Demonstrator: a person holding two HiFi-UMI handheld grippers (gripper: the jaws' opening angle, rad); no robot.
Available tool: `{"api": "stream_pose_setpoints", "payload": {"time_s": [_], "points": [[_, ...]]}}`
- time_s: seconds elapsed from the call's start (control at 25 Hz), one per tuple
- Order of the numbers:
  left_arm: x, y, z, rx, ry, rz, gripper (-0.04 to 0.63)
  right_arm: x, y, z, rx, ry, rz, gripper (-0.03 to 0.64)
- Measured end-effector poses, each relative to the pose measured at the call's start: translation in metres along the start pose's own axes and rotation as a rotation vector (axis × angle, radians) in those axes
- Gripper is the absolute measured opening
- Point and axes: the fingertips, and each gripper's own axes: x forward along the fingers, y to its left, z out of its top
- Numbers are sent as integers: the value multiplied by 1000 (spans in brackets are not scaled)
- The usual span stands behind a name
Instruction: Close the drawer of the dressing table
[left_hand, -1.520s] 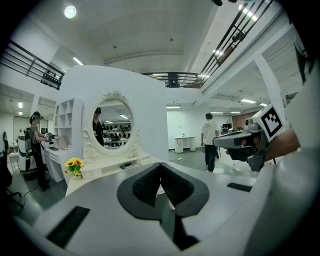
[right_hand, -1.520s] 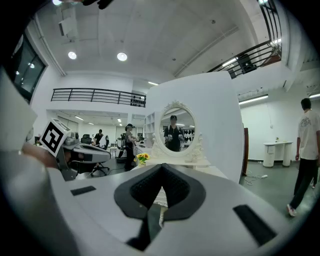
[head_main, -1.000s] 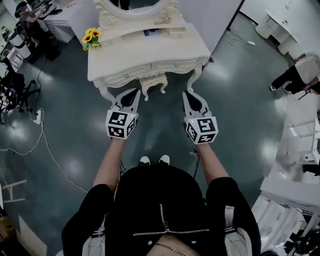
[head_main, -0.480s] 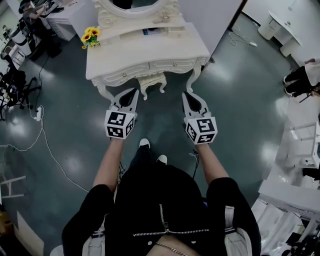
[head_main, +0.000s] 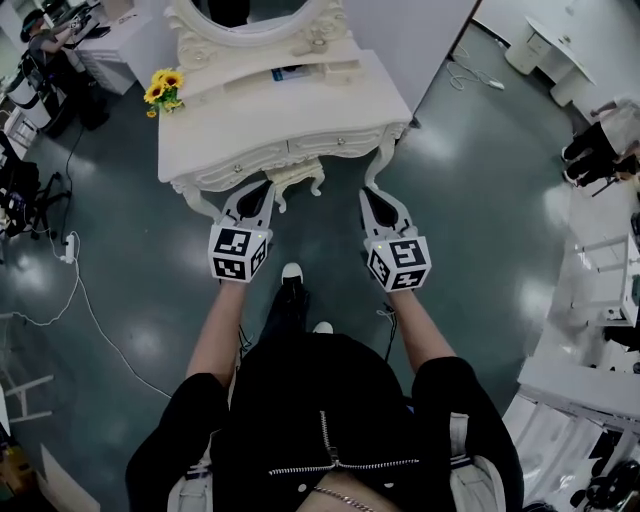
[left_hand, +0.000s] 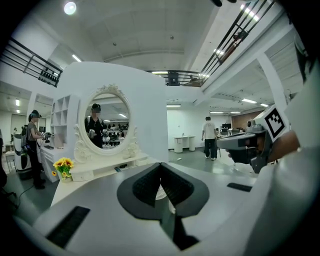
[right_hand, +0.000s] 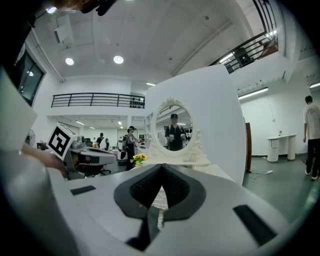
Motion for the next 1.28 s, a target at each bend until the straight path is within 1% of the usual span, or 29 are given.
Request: {"api": "stream_pose_setpoints", "payload": {"time_s": [0.24,0.44,0.76,1.08,1.28], "points": [[57,45,4,-13,-1,-22,21,62,-21,7,-8,17,-17,6],[104,91,17,4,-3,-56,21,124,-38,23,-10,15,-46,6],[151,164,27,12,-4,-82,21,204,-41,34,-4,25,-70,6],[183,193,25,-12,-5,-92,21,245,-58,38,-7,33,-83,6],[204,208,27,-15,-3,-76,21,274,-72,38,1,32,-75,6]]}}
